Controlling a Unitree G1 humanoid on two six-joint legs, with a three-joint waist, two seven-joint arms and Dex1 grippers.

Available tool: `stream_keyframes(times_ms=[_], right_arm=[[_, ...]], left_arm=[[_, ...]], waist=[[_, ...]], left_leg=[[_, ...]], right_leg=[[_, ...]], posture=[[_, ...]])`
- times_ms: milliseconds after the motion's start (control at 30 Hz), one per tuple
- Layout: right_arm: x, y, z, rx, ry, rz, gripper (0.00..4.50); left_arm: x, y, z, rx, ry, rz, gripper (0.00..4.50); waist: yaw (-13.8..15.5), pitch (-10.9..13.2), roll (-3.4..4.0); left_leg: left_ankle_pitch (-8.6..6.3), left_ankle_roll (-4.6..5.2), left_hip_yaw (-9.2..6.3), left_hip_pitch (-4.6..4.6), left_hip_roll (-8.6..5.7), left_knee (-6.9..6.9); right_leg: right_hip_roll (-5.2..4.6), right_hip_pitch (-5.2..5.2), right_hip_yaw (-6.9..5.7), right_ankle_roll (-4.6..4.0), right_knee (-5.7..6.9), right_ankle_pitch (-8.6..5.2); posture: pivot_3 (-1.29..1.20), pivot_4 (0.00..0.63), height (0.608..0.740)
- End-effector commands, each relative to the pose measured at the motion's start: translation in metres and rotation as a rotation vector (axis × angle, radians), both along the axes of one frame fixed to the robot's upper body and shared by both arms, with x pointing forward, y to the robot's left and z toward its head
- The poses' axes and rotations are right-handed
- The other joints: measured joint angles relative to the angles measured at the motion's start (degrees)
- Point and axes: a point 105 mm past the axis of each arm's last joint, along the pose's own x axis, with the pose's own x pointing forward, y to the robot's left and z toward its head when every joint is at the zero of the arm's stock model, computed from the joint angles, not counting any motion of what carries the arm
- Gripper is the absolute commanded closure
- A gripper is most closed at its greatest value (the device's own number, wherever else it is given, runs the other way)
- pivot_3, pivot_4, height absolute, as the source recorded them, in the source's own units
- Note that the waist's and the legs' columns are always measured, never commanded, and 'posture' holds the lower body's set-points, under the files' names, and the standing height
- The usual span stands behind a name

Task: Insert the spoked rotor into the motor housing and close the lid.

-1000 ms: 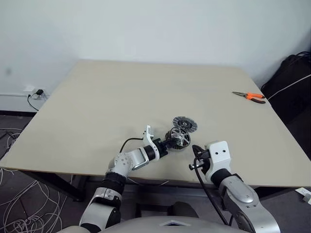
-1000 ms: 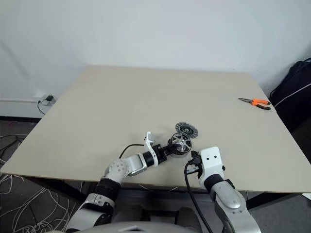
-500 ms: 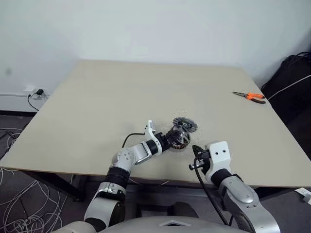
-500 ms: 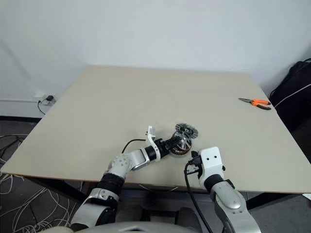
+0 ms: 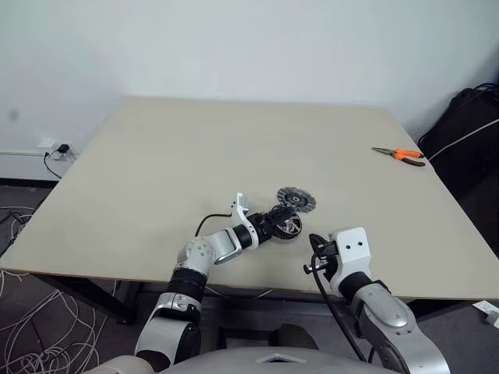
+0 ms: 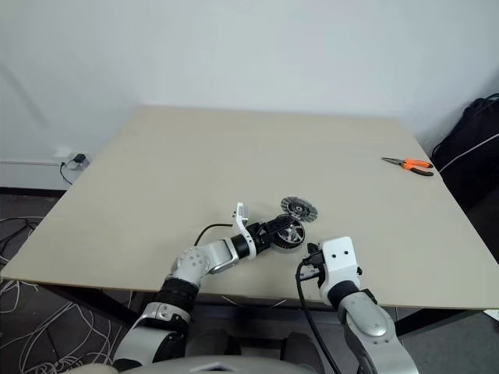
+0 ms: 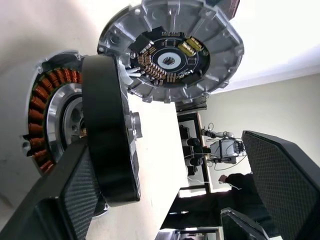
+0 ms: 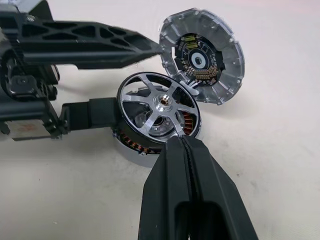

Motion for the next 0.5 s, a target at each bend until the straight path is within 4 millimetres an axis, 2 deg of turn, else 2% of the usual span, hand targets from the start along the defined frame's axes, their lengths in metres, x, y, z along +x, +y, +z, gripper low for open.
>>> stream_keyframes(times_ms=[33, 267, 500], right_arm=[[0.004, 0.001, 0.014, 0.002, -0.064, 0.0, 4.5], [0.007, 0.004, 0.014, 0.008, -0.065, 0.013, 4.5], [0.009, 0.006, 0.012, 0.016, -0.061, 0.022, 4.5]], left_arm=[[-0.021, -0.023, 0.015, -0.157, 0.014, 0.018, 0.03], [-0.019, -0.008, 0.015, -0.1, -0.011, 0.063, 0.03], [-0.026, 0.0, -0.004, 0.075, 0.001, 0.024, 0.03]], waist=[[0.0, 0.0, 0.0], [-0.1, 0.0, 0.01], [0.1, -0.1, 0.0]], left_leg=[[0.0, 0.0, 0.0, 0.0, 0.0, 0.0], [0.0, -0.01, 0.01, 0.0, 0.0, -0.01], [-0.01, -0.03, 0.03, 0.05, 0.0, -0.01]], right_leg=[[0.0, -0.01, 0.02, 0.0, 0.0, 0.0], [0.01, -0.02, 0.18, -0.01, 0.01, 0.0], [0.0, 0.02, 0.21, -0.02, 0.03, 0.0]], posture=[[0.0, 0.0, 0.74], [0.0, 0.0, 0.74], [0.0, 0.0, 0.74]])
